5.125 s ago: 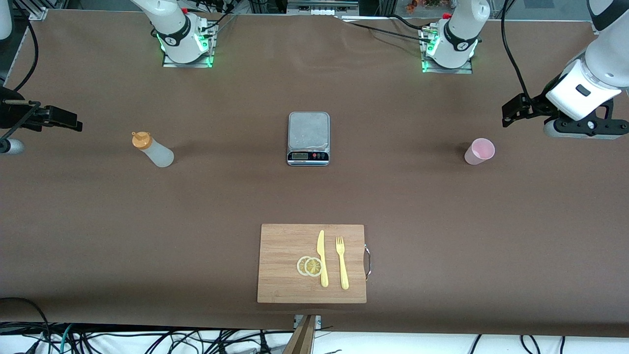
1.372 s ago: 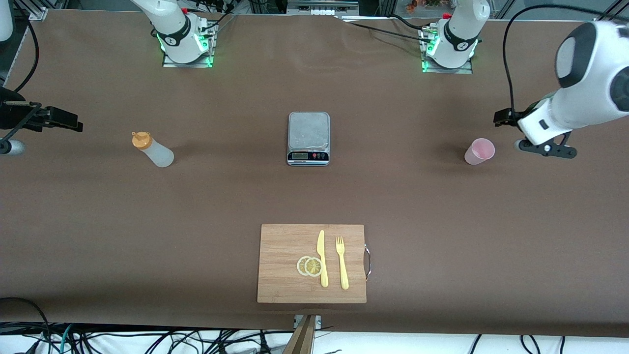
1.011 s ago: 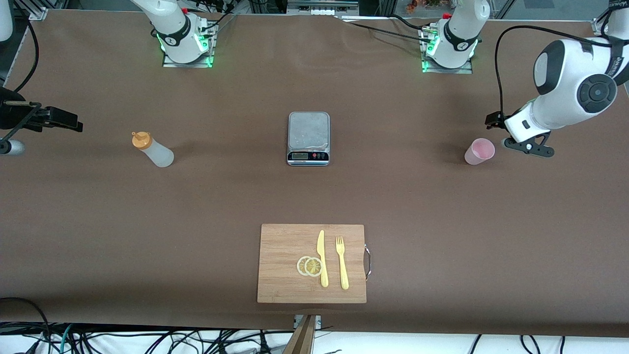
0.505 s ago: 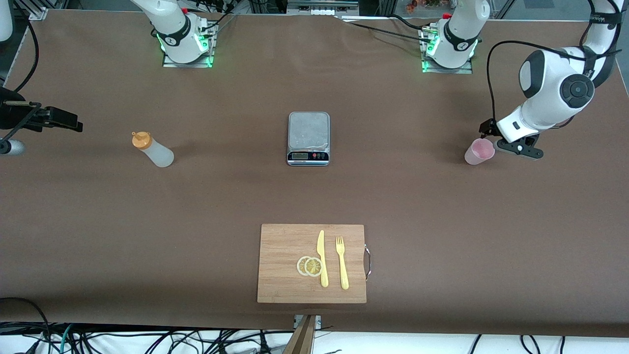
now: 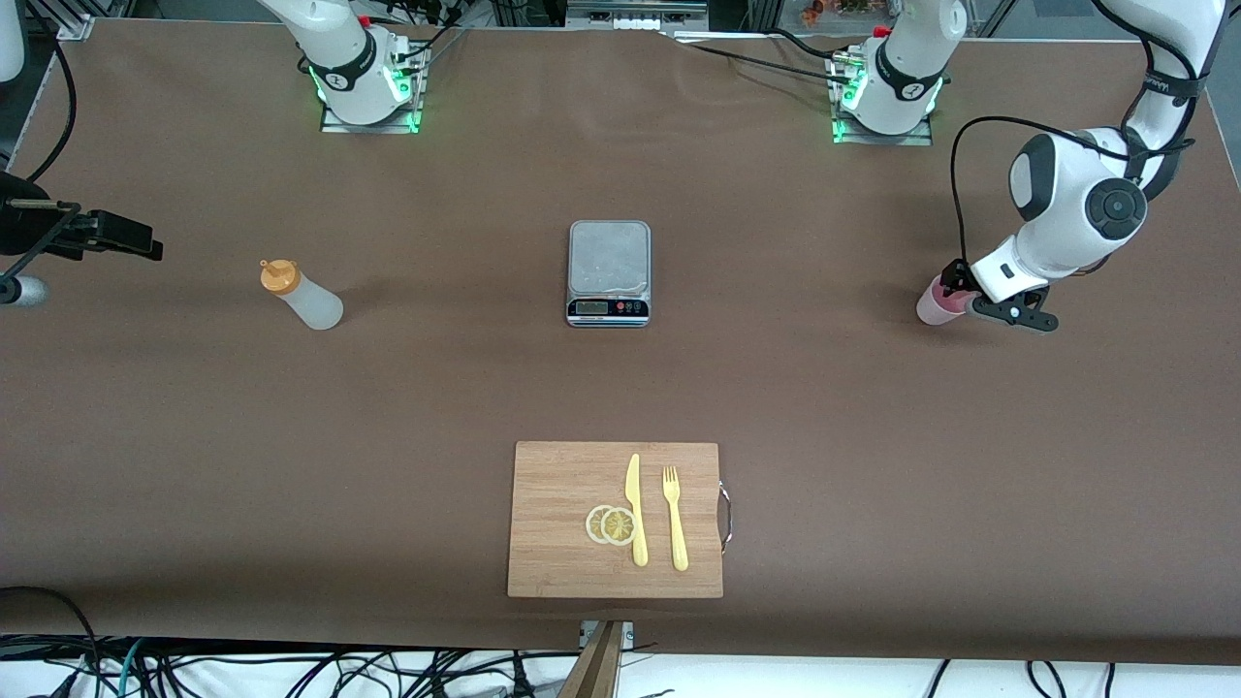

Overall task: Add sauce to pink cup with both arms
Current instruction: 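Lower the left gripper onto the pink cup and grasp it, then carry the pink cup with the left gripper onto the scale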

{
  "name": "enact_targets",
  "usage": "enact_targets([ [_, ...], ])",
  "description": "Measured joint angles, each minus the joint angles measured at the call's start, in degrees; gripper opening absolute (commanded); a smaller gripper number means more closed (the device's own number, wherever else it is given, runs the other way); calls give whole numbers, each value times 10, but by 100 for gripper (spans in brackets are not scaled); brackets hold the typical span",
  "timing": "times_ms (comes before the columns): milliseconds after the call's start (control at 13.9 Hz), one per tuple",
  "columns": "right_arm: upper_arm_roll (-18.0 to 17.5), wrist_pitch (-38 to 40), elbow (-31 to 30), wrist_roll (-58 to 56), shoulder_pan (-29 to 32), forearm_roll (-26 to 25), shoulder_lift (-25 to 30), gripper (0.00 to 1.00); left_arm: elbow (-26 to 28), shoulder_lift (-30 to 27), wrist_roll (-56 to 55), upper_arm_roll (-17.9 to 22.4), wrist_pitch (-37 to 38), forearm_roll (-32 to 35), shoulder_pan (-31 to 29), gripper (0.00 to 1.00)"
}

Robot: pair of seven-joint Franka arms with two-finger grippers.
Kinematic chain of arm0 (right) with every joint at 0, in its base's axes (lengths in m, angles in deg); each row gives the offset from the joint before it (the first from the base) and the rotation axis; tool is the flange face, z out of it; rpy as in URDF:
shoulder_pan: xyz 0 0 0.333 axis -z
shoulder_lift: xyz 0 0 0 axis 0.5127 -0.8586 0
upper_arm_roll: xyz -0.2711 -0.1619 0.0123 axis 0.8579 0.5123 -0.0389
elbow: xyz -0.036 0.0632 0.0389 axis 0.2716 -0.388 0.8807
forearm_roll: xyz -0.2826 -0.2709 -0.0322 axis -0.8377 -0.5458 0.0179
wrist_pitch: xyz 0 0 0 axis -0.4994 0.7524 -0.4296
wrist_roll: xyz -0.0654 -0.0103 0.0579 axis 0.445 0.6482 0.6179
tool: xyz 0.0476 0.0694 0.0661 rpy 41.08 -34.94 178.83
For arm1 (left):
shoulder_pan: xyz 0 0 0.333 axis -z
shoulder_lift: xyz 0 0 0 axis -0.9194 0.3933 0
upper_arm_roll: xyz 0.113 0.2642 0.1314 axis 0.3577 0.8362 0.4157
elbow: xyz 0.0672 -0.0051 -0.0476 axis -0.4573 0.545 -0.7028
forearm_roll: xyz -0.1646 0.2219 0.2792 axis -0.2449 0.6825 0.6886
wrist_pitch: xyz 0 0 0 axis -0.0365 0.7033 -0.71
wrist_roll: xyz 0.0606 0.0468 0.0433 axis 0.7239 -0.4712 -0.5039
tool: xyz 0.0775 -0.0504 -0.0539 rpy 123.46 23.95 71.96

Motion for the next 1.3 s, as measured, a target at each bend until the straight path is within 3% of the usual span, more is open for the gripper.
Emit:
enact_targets([
  [650,1,0,0,0,2,0,0,100,-15,-4,1,-2,16,0,0,0],
  [866,1,0,0,0,2,0,0,100,-70,-5,0,-10,117,-5,0,0],
  [1083,2,0,0,0,3,-1,0,100,-170,-8,-18,-65,262,-59,2,0],
  [1299,2,0,0,0,3,-1,0,100,-242,-9,-109,-160,323,-68,6,0],
])
